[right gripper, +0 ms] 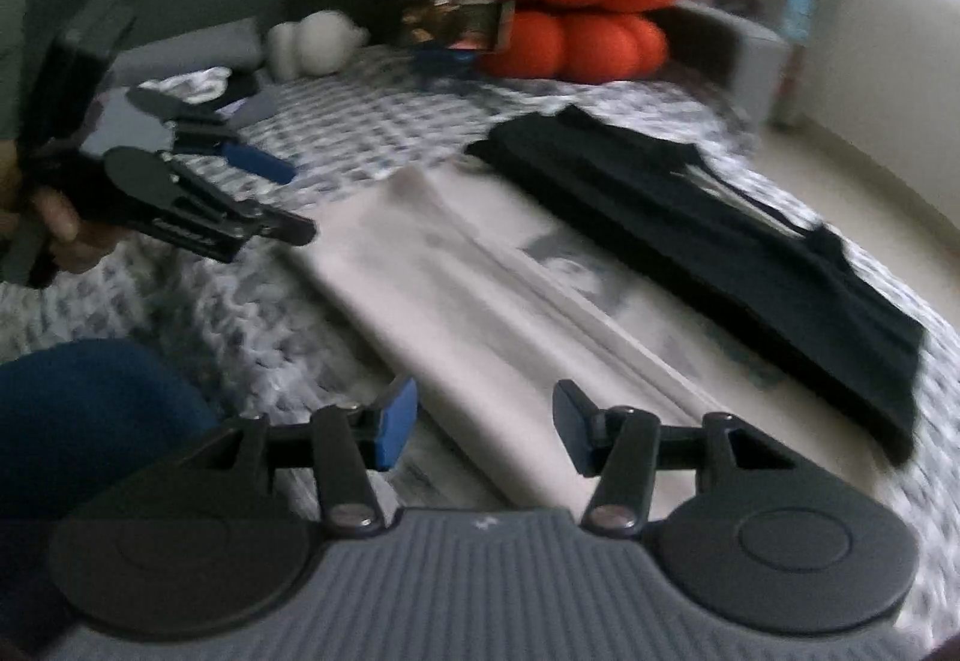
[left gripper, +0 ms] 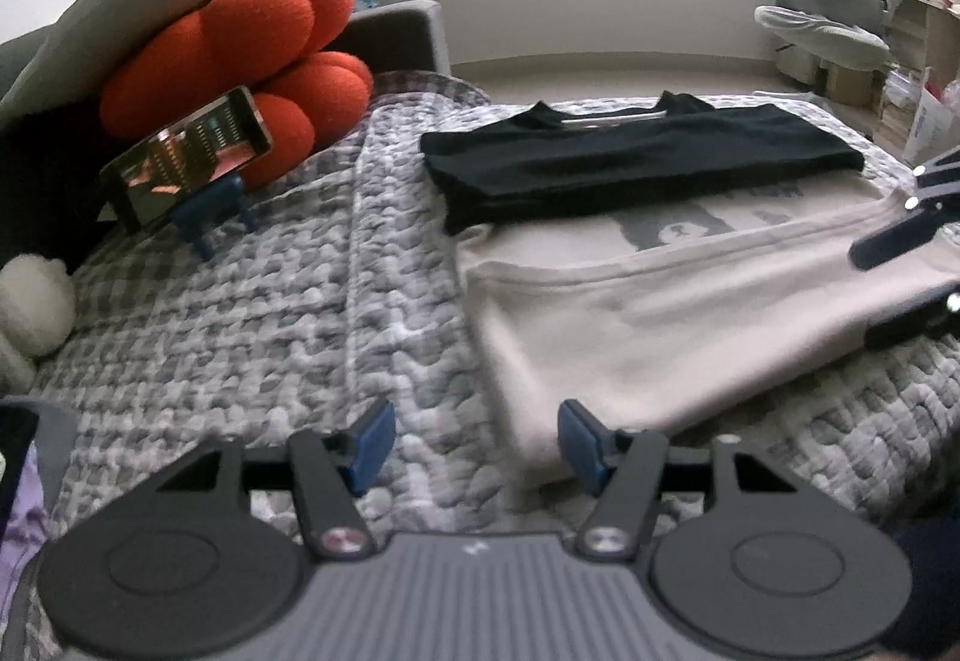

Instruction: Fold clothes

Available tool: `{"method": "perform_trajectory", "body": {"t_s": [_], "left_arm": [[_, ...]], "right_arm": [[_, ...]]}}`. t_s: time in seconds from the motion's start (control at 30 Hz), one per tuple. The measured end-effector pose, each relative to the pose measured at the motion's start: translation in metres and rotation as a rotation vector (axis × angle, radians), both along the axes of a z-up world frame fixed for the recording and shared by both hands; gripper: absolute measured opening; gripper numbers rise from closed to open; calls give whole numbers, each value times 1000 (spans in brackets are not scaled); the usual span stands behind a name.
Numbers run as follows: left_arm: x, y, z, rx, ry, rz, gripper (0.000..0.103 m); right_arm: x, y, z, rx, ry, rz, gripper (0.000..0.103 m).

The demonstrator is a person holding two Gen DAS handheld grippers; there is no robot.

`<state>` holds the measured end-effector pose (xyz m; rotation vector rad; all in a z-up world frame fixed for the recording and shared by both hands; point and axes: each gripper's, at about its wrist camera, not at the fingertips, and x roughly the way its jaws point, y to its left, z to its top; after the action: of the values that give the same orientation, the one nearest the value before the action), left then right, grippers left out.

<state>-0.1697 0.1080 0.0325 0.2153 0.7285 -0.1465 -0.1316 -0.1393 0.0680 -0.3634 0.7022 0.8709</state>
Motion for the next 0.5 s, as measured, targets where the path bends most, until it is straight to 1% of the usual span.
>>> {"method": "perform_trajectory", "body": {"t_s": [0.17, 0.27, 0.4, 0.43, 0.5], "left_arm": [[3, 5, -9, -5, 29, 10, 62], [5, 6, -11, -21, 38, 20, 63], [6, 9, -10, -36, 41, 25, 63], [5, 9, -9, -37, 40, 24, 63], [3, 9, -6, -28, 25, 11, 63]], "right_arm": [[2, 27, -2, -37, 17, 124, 55], [3, 36, -6, -56, 19, 156, 55], [5, 44, -16, -101, 16, 155, 53], [4, 45, -18, -102, 14, 153, 49], [2, 46, -21, -108, 5, 149, 37]]}}
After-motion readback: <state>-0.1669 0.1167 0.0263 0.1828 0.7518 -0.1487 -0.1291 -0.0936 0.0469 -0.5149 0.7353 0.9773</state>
